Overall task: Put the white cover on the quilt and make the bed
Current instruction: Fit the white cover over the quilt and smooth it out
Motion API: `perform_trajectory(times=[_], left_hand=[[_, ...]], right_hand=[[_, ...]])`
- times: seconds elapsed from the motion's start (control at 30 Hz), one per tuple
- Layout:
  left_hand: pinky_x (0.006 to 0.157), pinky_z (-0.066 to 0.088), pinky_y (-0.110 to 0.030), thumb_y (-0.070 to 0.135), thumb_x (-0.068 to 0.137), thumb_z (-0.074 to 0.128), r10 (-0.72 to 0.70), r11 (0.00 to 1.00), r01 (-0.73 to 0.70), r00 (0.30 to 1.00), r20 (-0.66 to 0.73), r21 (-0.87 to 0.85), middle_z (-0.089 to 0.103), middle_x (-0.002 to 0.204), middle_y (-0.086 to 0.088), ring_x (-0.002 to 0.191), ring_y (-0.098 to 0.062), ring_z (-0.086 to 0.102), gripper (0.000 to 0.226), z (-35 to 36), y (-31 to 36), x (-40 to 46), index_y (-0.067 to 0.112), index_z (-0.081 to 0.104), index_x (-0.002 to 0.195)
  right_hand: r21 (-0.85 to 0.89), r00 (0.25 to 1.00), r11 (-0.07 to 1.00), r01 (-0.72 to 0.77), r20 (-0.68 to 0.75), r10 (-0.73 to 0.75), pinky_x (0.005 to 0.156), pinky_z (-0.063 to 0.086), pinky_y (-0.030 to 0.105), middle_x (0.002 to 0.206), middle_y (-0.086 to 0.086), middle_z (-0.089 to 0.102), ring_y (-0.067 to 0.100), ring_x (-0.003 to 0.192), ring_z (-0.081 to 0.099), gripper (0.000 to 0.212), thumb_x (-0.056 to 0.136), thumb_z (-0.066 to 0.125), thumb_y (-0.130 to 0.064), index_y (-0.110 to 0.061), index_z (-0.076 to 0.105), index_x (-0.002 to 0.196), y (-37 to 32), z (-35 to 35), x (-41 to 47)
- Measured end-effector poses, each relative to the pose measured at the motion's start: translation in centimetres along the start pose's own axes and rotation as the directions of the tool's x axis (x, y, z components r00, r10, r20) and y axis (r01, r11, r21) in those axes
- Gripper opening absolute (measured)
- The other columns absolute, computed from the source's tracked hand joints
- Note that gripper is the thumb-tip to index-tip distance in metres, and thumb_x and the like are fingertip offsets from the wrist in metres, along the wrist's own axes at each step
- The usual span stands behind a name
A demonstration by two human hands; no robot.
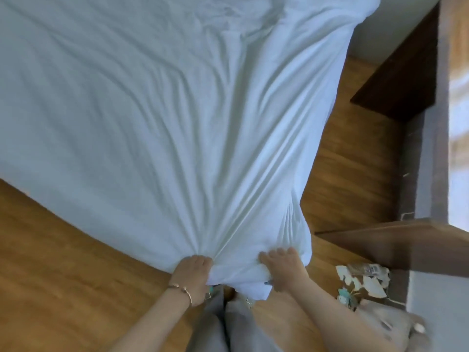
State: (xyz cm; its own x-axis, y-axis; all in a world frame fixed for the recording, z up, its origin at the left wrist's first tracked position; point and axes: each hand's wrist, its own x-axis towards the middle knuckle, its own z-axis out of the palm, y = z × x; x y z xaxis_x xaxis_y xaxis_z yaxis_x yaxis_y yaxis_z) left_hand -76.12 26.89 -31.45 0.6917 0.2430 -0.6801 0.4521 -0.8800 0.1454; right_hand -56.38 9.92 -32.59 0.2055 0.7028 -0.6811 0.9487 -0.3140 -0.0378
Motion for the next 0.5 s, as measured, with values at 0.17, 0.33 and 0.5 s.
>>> perform_trajectory(times=[0.17,0.33,0.5], left_hand=[[0.078,0.038,-0.032,0.067,0.076,0.045,-0.131,0.961,0.029,0.923,-0.363,-0.275,0.059,0.093,0.007,0.091,-0.021,0.057,0.045,-3.3,0.2,2.9,0.026,0.055,0.088],[0.102,-0.006,-0.074,0.074,0.073,0.055,-0.177,0.971,0.175,0.984,0.003,-0.162,-0.028,0.156,0.006,0.144,-0.037,-0.022,0.102,-2.0,3.2,4.8,0.055,-0.016,0.144],[0.109,-0.01,-0.067,0.068,0.092,0.03,0.165,0.985,-0.163,0.986,0.026,-0.049,-0.016,0.161,0.011,0.148,-0.018,-0.017,0.074,-2.3,6.7,5.8,0.046,-0.011,0.149]], right_hand=[[0.213,0.987,0.976,-0.053,-0.136,0.084,0.085,0.039,0.035,0.107,-0.009,0.057,0.02,0.102,0.054,0.062,0.072,0.046,-0.083,-0.03,0.053,0.103,0.4,-5.9,1.4],[0.217,0.979,0.957,-0.192,-0.024,0.202,0.115,0.012,0.057,0.162,-0.011,-0.014,0.029,0.15,-0.007,0.092,0.082,0.051,-0.069,-0.056,-0.014,0.145,1.0,-1.8,0.5],[0.205,0.965,0.943,-0.261,0.091,0.247,0.119,0.007,0.052,0.159,-0.014,-0.022,0.027,0.149,-0.015,0.082,0.091,0.047,-0.057,-0.056,-0.015,0.145,2.5,-1.4,-0.2]])
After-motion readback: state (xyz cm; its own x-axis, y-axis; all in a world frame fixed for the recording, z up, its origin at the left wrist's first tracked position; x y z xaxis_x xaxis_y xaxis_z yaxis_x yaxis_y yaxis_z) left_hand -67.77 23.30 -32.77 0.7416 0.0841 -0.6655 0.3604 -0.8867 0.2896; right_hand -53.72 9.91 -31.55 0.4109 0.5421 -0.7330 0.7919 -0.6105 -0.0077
